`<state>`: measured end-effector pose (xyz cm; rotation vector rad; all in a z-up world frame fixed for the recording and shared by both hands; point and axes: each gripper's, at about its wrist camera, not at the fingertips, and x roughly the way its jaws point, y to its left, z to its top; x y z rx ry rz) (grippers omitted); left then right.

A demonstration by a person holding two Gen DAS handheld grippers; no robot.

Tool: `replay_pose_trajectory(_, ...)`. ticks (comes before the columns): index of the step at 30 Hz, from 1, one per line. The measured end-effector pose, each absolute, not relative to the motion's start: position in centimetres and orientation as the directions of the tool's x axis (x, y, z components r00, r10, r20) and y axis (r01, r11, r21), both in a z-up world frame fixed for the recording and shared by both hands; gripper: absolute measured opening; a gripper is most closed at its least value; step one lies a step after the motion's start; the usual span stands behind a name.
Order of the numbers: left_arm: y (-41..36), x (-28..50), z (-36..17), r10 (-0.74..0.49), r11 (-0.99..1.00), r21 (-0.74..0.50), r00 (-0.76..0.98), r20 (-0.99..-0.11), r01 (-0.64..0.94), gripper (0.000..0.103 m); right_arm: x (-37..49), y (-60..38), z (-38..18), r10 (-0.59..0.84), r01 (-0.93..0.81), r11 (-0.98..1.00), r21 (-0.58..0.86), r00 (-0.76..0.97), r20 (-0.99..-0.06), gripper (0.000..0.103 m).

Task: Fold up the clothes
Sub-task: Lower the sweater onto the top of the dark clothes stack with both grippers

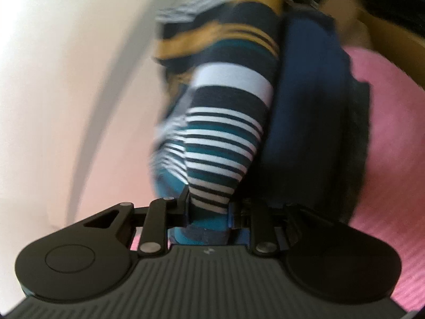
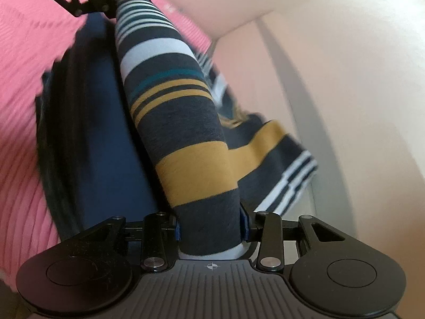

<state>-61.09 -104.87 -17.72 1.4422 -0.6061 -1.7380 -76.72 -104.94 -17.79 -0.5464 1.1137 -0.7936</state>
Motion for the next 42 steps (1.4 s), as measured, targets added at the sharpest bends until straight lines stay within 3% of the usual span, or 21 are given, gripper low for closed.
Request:
replay_pose_trajectory(8,-106.1,-62.1,-16.8,-0.792,-0.574,0.732,-0.023,-0.610,0.367,0.030,-76.4,-105.5,-17.8,-0.775,0.316,0.631,-0.709,0.216,-0.594,0.045)
replay_pose_trajectory(13,-106.1,-62.3,-15.7,-0.776,-0.574,0.710,0.007,-0.631,0.409,0.030,-75.6,-106.1,-17.7,-0.759,0.413,0.638,-0.650,0.196,-0.620,0.041)
replay_pose_trajectory(18,-105.7,-62.0,-15.3,-0.749,-0.602,0.680,-0.001,-0.663,0.419,0.031,-75.3,-106.5,-19.8,-0.752,0.405,0.644,-0.650,0.181,-0.633,0.041)
replay_pose_trajectory(22,-103.9,-59.2,-11.8,-0.694,-0.595,0.529,-0.054,-0.718,0.605,0.033,-75.6,-106.2,-19.1,-0.745,0.451,0.645,-0.617,0.193,-0.638,0.041)
replay_pose_trajectory(25,-104.6,-58.9,-8.6,-0.692,-0.535,0.394,-0.119,-0.712,0.747,0.032,-75.9,-106.2,-19.7,-0.754,0.467,0.636,-0.614,0.205,-0.624,0.042)
replay_pose_trajectory(29,-107.4,-60.6,-7.2,-0.683,-0.501,0.225,-0.222,-0.696,0.836,0.033,-75.9,-106.4,-19.8,-0.763,0.468,0.629,-0.621,0.218,-0.608,0.043)
replay_pose_trajectory(32,-110.1,-62.2,-8.8,-0.628,-0.514,0.133,-0.267,-0.731,0.847,0.032,-76.3,-106.6,-19.5,-0.753,0.481,0.640,-0.599,0.242,-0.611,0.046)
replay_pose_trajectory(37,-111.5,-62.6,-11.3,-0.569,-0.500,0.084,-0.254,-0.782,0.862,0.032,-77.6,-107.0,-18.1,-0.701,0.482,0.697,-0.531,0.302,-0.646,0.052)
replay_pose_trajectory(42,-111.6,-62.7,-12.0,-0.562,-0.501,0.095,-0.240,-0.791,0.860,0.032,-79.4,-107.9,-14.4,-0.616,0.573,0.739,-0.354,0.363,-0.699,0.055)
